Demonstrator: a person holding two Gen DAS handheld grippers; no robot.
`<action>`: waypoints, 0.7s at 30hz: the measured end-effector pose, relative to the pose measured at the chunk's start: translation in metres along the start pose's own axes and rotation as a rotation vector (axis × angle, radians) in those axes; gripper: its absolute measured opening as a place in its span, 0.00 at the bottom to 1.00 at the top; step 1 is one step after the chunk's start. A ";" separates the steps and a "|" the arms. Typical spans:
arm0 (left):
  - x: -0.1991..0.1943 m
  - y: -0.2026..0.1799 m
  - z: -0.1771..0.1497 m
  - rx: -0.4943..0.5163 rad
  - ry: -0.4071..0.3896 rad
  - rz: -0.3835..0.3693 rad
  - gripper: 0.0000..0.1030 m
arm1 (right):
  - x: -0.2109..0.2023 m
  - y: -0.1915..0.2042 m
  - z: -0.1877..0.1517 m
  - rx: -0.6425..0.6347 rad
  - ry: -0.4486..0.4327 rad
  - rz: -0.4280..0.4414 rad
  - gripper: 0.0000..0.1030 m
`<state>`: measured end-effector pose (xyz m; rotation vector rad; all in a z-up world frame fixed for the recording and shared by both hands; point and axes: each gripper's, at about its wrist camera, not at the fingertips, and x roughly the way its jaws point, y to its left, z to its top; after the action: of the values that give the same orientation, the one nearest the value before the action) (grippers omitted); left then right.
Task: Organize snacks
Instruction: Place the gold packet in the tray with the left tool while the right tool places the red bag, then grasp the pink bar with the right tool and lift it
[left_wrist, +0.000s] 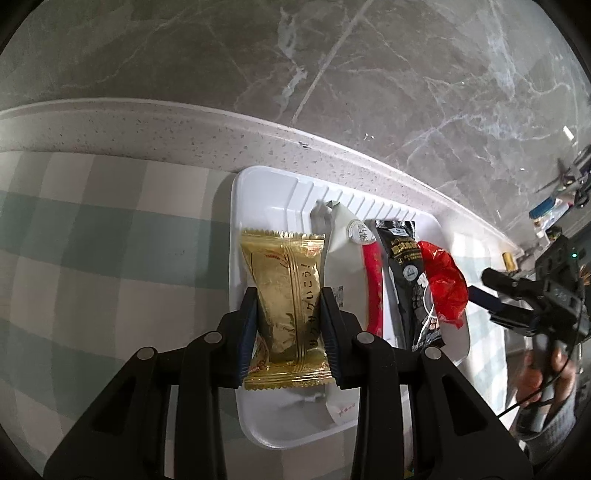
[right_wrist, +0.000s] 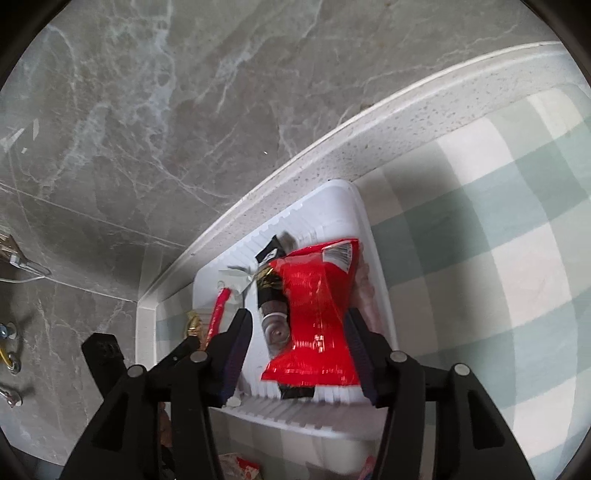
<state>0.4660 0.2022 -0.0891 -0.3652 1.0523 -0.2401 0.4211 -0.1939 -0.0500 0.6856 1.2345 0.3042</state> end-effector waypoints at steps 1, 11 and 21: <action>-0.001 -0.002 0.000 0.006 -0.003 -0.002 0.35 | -0.004 0.000 -0.002 -0.005 -0.009 0.008 0.54; -0.021 -0.025 -0.009 0.055 -0.049 0.031 0.47 | -0.042 -0.004 -0.047 -0.016 -0.047 -0.005 0.59; -0.063 -0.028 -0.054 0.072 -0.056 0.012 0.49 | -0.055 -0.023 -0.116 0.022 0.018 -0.117 0.64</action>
<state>0.3878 0.1901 -0.0514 -0.2993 0.9883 -0.2549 0.2915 -0.2055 -0.0418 0.6277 1.2907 0.2009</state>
